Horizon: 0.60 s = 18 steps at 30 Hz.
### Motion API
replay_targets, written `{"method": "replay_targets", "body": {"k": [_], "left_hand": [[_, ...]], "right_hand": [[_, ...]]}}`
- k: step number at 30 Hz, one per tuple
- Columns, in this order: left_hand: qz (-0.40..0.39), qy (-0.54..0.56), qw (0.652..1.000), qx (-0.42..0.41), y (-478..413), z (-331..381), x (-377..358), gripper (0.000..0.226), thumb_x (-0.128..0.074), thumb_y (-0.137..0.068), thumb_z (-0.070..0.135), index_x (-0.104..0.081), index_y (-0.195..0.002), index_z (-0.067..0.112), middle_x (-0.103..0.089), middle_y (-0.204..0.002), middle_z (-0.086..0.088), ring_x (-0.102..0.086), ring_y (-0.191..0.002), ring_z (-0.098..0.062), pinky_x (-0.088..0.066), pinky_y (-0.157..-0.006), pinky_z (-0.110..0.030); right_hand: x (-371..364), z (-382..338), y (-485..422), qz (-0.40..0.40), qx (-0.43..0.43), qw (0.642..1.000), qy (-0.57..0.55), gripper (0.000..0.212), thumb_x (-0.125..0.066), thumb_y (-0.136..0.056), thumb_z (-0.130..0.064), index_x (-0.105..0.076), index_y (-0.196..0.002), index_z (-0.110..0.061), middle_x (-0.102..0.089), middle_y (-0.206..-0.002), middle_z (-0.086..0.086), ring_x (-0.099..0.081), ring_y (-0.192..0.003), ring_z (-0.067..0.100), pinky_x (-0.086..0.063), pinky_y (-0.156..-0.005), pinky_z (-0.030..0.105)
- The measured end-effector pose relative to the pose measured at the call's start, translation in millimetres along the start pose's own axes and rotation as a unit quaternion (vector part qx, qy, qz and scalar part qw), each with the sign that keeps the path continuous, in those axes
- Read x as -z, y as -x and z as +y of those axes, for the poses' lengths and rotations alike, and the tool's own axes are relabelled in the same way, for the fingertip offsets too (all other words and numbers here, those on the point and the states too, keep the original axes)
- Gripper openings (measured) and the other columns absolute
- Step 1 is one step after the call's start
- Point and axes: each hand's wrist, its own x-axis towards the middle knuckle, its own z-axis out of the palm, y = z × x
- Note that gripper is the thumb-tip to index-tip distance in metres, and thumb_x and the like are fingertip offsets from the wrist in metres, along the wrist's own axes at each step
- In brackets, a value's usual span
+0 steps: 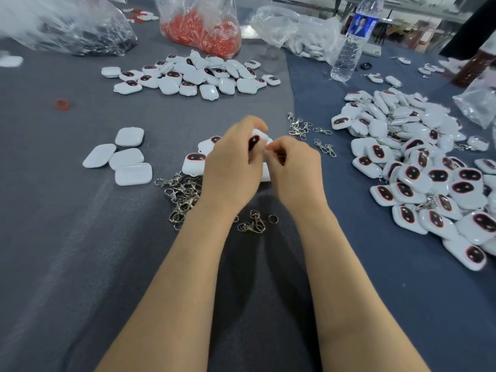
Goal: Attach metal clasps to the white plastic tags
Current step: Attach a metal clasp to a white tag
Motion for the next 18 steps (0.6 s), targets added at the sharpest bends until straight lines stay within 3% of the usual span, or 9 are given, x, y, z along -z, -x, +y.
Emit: {"method": "replay_targets", "body": {"k": [2, 4, 7, 12, 16, 17, 18], "left_hand": [[-0.021, -0.029, 0.999, -0.024, 1, -1, -2, 0.016, -0.052, -0.094, 0.014, -0.056, -0.109, 0.018, -0.056, -0.093, 0.008, -0.052, -0.083, -0.012, -0.043, -0.074, -0.029], [-0.004, 0.003, 1.0, -0.008, -1, -2, -1, 0.014, -0.051, -0.094, 0.014, -0.056, -0.107, 0.018, -0.055, -0.086, 0.012, -0.051, -0.076, -0.004, -0.042, -0.07, -0.019], [0.04, 0.122, 0.987, 0.095, -6, -1, 0, 0.012, -0.05, -0.093, 0.011, -0.054, -0.102, 0.017, -0.054, -0.081, 0.015, -0.052, -0.071, 0.005, -0.041, -0.066, -0.008], [0.043, 0.368, 0.872, 0.32, -10, 1, 4, 0.008, -0.05, -0.096, 0.015, -0.057, -0.096, 0.016, -0.057, -0.075, 0.001, -0.048, -0.045, -0.001, -0.046, -0.048, -0.017], [0.001, 0.529, 0.755, 0.388, -11, 1, 10, 0.01, -0.048, -0.096, 0.011, -0.057, -0.094, 0.007, -0.059, -0.064, 0.0, -0.044, -0.041, -0.002, -0.041, -0.041, -0.014], [0.0, 0.532, 0.749, 0.394, -11, 1, 11, 0.01, -0.048, -0.096, 0.011, -0.057, -0.094, 0.007, -0.059, -0.064, 0.001, -0.044, -0.041, -0.003, -0.041, -0.041, -0.014], [0.005, 0.507, 0.769, 0.39, -11, 1, 10, 0.009, -0.048, -0.096, 0.011, -0.057, -0.095, 0.009, -0.058, -0.068, 0.0, -0.045, -0.042, -0.003, -0.042, -0.042, -0.014]], "right_hand": [[2, 2, -1, -0.011, -0.011, 1.0, 0.015, 0.013, -0.053, -0.092, -0.014, -0.063, -0.083, -0.012, -0.057, -0.074, -0.005, -0.049, -0.068, 0.009, -0.037, -0.06, 0.009], [2, 1, -1, -0.002, -0.016, 1.0, -0.009, 0.01, -0.055, -0.091, -0.014, -0.064, -0.085, -0.015, -0.057, -0.075, -0.007, -0.049, -0.068, 0.006, -0.036, -0.06, 0.006], [-1, -2, -1, 0.014, -0.031, 0.995, -0.089, 0.007, -0.06, -0.089, -0.014, -0.065, -0.088, -0.02, -0.06, -0.079, -0.012, -0.051, -0.068, -0.003, -0.036, -0.062, 0.003], [-2, -3, -1, 0.024, -0.02, 0.989, -0.144, 0.009, -0.062, -0.089, -0.013, -0.065, -0.086, -0.021, -0.06, -0.073, -0.017, -0.051, -0.065, -0.007, -0.038, -0.065, 0.006], [-4, -3, 0, 0.038, -0.003, 0.989, -0.139, 0.011, -0.06, -0.09, -0.013, -0.065, -0.085, -0.021, -0.062, -0.076, -0.012, -0.053, -0.07, -0.001, -0.04, -0.067, 0.009], [-4, -3, 1, 0.039, 0.008, 0.992, -0.122, 0.01, -0.06, -0.09, -0.013, -0.066, -0.085, -0.019, -0.061, -0.077, -0.011, -0.052, -0.07, 0.0, -0.039, -0.067, 0.009], [-4, -3, 1, 0.038, 0.02, 0.994, -0.101, 0.01, -0.059, -0.09, -0.012, -0.067, -0.085, -0.016, -0.061, -0.077, -0.009, -0.051, -0.069, 0.0, -0.037, -0.066, 0.007]]}}
